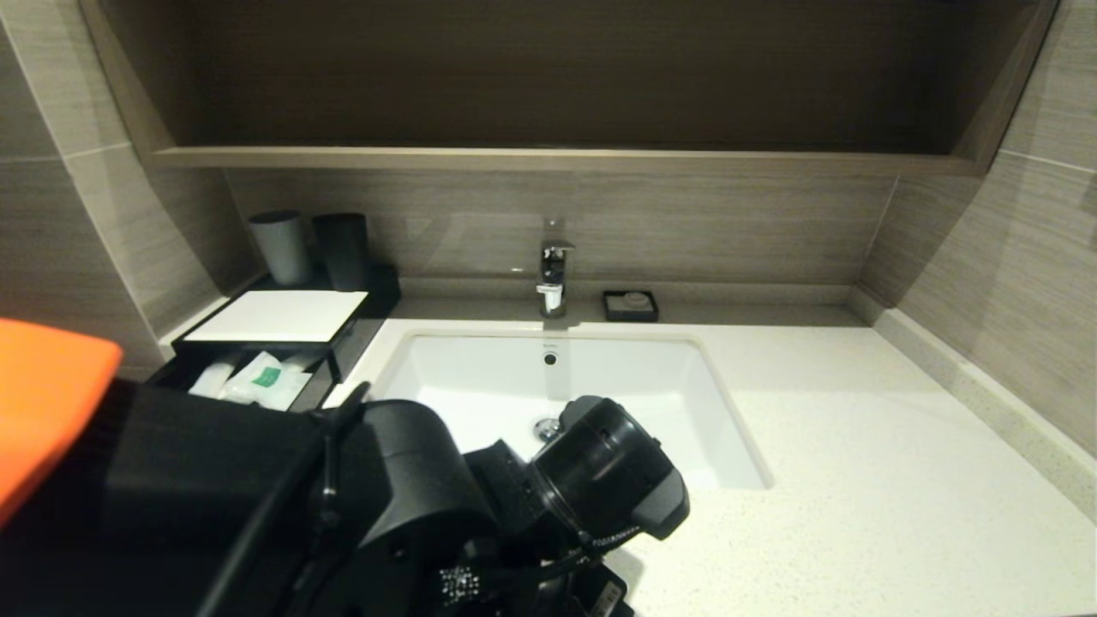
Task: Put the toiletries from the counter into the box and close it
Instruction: Pick up the bathroom toiletry
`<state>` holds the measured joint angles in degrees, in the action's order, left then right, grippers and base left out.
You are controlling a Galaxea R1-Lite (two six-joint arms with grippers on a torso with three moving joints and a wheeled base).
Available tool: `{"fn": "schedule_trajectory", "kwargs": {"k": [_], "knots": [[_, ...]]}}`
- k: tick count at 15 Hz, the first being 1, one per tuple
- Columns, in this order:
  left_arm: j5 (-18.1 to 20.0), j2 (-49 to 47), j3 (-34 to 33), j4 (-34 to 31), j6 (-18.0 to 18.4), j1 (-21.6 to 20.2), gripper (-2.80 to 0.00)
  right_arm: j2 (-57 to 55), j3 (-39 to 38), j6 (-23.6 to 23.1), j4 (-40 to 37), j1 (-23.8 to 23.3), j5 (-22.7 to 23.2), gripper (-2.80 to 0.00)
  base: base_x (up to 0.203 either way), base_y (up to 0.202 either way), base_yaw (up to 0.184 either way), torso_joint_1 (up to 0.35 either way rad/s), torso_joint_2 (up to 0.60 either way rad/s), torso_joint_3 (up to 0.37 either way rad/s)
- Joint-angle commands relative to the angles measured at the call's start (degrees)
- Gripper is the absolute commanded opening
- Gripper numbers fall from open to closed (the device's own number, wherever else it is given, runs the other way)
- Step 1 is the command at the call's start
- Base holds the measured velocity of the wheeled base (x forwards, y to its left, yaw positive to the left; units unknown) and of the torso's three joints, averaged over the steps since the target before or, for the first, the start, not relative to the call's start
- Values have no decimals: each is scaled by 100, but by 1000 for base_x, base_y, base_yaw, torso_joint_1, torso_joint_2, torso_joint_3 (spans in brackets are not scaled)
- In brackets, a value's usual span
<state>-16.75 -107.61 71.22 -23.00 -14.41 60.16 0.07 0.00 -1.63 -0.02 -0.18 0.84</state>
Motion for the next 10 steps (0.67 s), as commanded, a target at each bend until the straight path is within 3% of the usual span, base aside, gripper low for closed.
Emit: {"fn": "schedule_trajectory", "kwargs": {"k": [1,10], "knots": [[-12,-5,-3,-11,-9,-3,0,-7,-9,-4,2,1,4,-280,0,0,0,0,0,0],[-13,-59,6,-20,0,-1,0,-7,-9,-4,2,1,4,-280,0,0,0,0,0,0]]}}
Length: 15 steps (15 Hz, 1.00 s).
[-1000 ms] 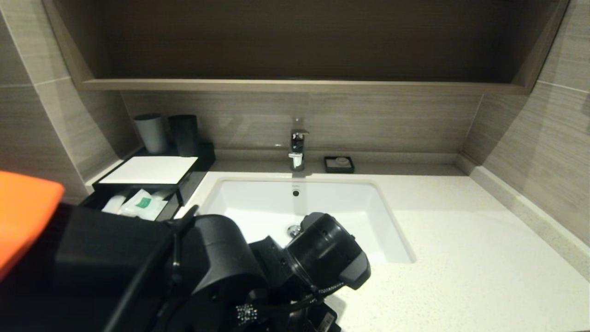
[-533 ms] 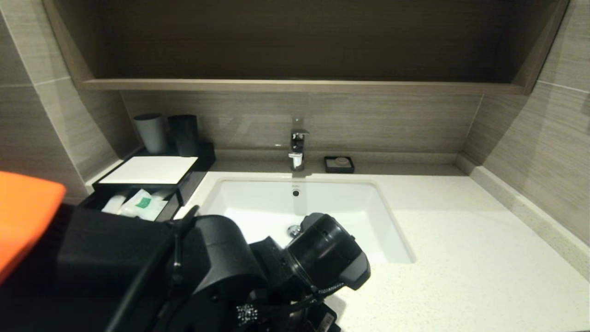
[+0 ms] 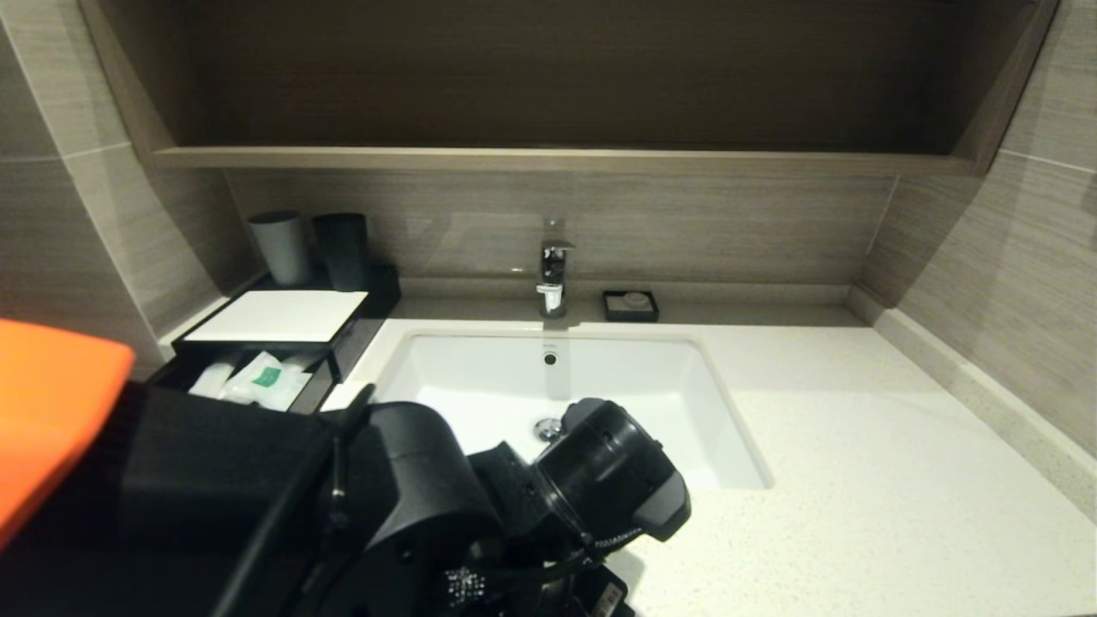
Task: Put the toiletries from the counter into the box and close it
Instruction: Pick up the bathroom toiletry
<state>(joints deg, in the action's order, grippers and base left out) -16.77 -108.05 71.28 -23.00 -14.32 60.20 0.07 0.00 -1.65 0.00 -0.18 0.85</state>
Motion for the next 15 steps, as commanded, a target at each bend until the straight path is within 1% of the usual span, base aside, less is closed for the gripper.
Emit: {"fn": "schedule_trajectory", "kwargs": {"k": [1,10,12,13,15], "knots": [[-10,-15,0,-20,-9,0,0,-7,-9,-2,0,1,3,-280,0,0,0,0,0,0],[-10,-6,-9,-11,-18,-8,0,1,-9,-2,0,1,3,-280,0,0,0,0,0,0],[-10,3,0,3,-67,-8,0,1,-9,-2,0,1,3,-280,0,0,0,0,0,0],[-10,12,0,28,-79,-8,-280,-7,-9,-2,0,1,3,-280,0,0,0,0,0,0],[-10,19,-2,33,-88,-30,-280,-1,-9,-2,0,1,3,-280,0,0,0,0,0,0]]}}
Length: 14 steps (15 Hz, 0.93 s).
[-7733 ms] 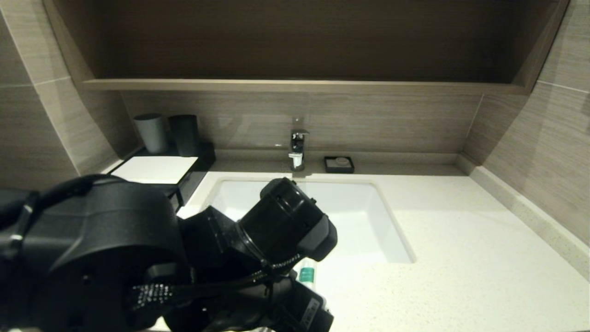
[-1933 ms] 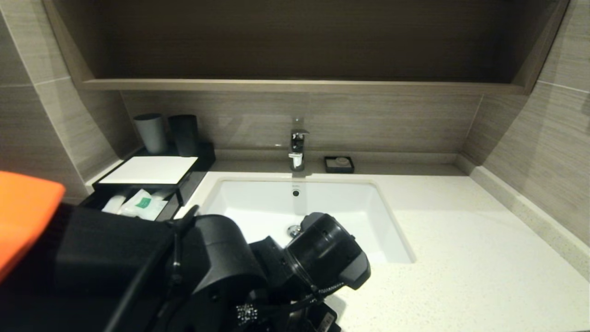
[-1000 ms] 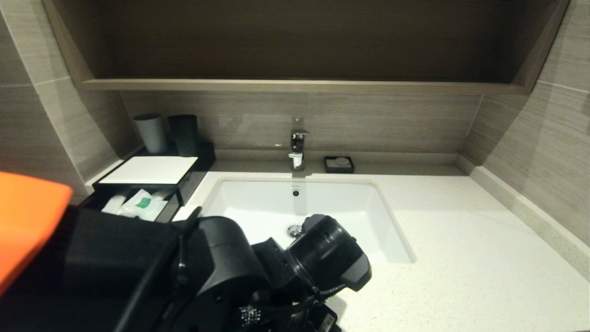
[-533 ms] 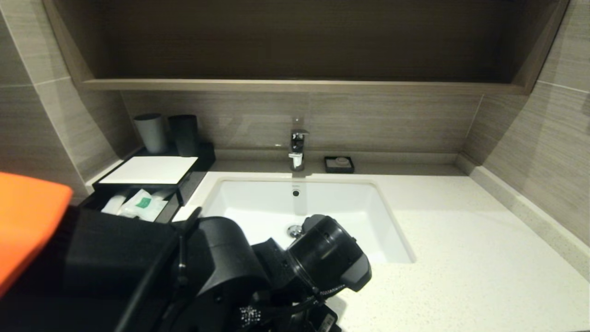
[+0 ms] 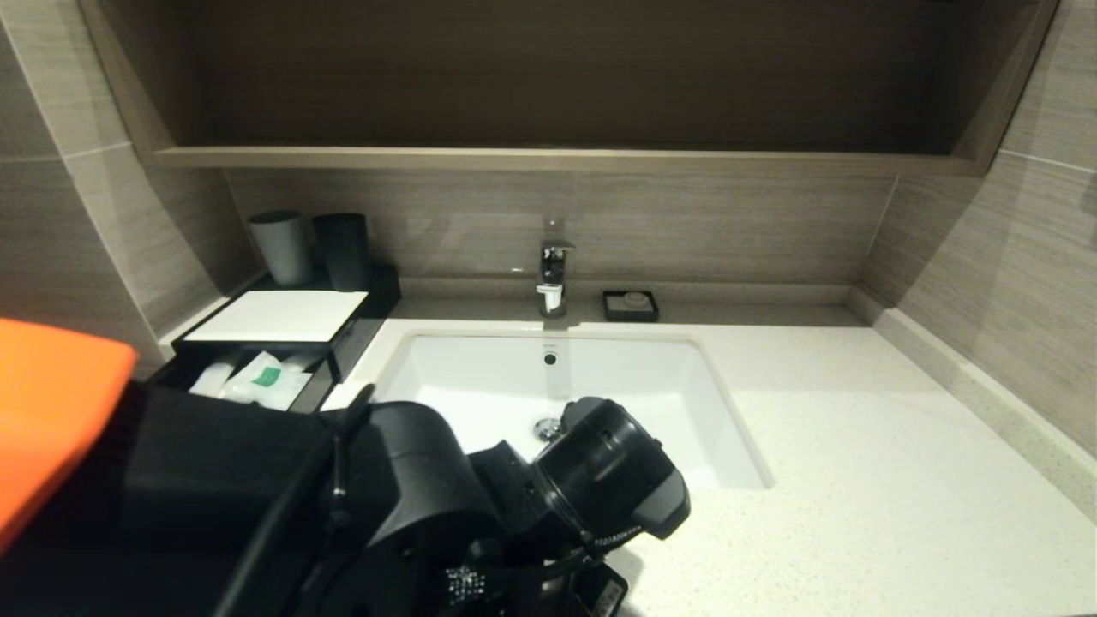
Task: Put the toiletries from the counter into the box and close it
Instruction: Pick up the bathroom toiletry
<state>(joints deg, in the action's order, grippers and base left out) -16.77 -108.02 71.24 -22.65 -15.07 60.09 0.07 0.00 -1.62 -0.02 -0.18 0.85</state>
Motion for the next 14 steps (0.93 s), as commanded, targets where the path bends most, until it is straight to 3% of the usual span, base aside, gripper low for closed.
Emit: {"fn": "schedule_trajectory", "kwargs": {"k": [1,14], "knots": [[-10,34,4,-3,-20,-40,-280,1,-9,-5,-7,1,3,-280,0,0,0,0,0,0],[-10,62,-5,-3,-22,-67,-280,1,-9,-5,-6,1,3,-280,0,0,0,0,0,0]]}}
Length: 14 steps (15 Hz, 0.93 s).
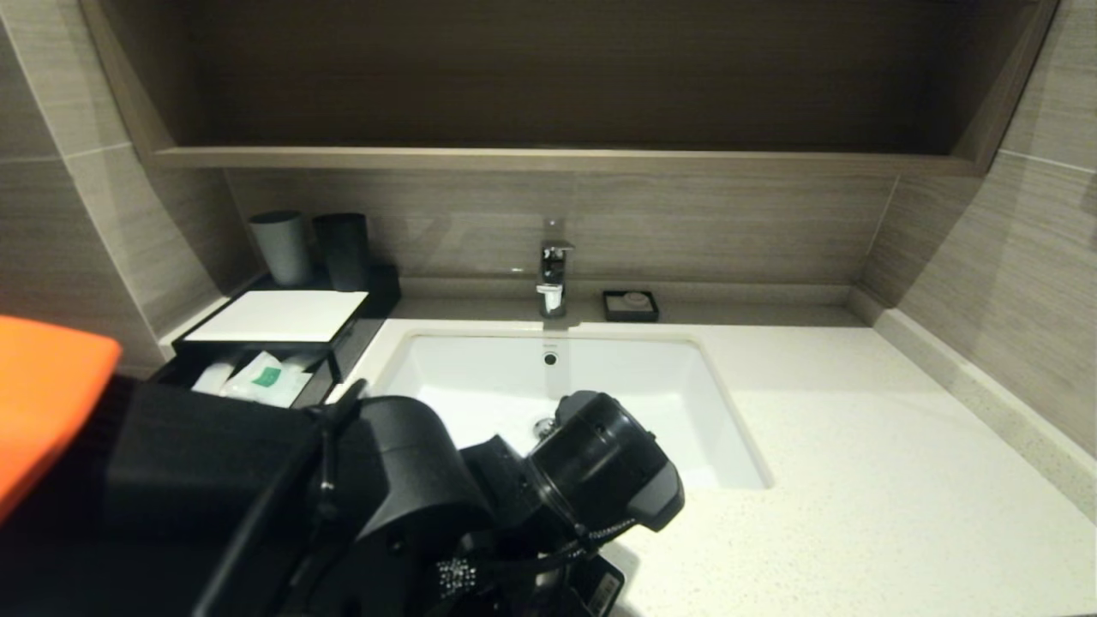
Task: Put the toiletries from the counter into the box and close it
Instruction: Pick up the bathroom toiletry
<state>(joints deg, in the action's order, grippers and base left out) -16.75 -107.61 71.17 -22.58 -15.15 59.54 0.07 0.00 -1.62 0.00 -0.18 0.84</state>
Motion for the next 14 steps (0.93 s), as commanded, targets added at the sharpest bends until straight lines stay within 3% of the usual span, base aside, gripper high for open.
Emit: {"fn": "schedule_trajectory", "kwargs": {"k": [1,10,14], "knots": [[-21,50,-5,-10,-14,-12,-280,1,-9,-5,0,1,4,-280,0,0,0,0,0,0],[-92,799,-117,-103,22,-468,-280,-6,-9,-5,0,1,4,-280,0,0,0,0,0,0],[-92,1147,-672,-63,1,-654,-280,-7,-9,-5,-6,1,4,-280,0,0,0,0,0,0]]}}
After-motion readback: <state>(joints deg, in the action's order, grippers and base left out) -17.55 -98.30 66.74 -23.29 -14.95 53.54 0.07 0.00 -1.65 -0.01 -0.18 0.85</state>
